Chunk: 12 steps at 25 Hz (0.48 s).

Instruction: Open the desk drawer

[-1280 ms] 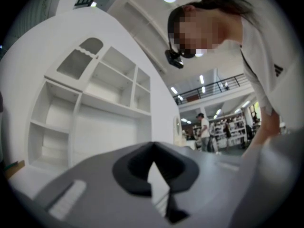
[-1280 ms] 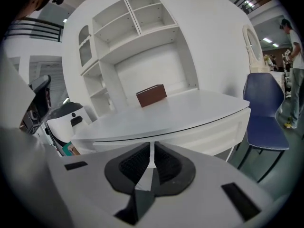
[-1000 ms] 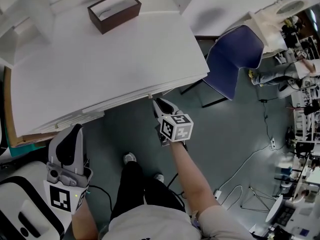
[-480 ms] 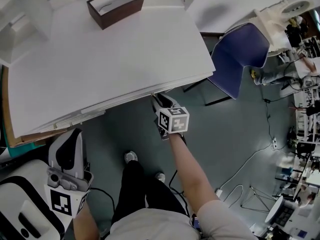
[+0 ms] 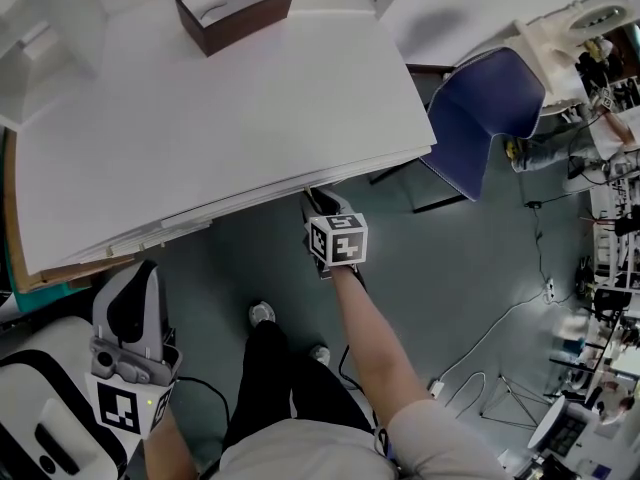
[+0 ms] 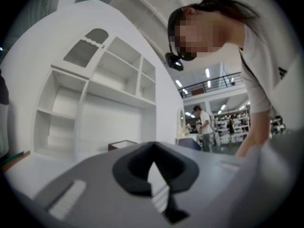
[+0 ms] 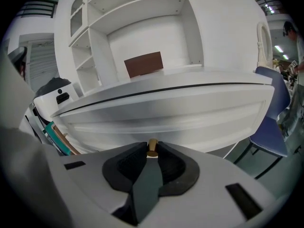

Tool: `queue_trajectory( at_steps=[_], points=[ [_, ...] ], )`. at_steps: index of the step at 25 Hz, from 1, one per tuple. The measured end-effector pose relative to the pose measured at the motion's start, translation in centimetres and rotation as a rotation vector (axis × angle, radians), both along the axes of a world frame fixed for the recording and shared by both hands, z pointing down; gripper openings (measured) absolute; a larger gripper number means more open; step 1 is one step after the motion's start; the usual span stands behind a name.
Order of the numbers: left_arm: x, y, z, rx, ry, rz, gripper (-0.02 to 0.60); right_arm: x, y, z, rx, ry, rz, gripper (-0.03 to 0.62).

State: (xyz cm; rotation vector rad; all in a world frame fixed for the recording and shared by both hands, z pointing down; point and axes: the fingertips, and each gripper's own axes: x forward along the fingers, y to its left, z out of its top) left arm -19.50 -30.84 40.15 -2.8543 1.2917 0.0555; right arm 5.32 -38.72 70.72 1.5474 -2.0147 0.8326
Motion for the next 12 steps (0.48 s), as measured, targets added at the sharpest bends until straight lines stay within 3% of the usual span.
queue_trajectory(
  at_steps=[12],
  points=[
    [0.3,0.8,-0.6,0.011,0.010,-0.005,0.006,0.4,2.5,-0.2,-0.019,-0.007,0.030,0.067]
  ],
)
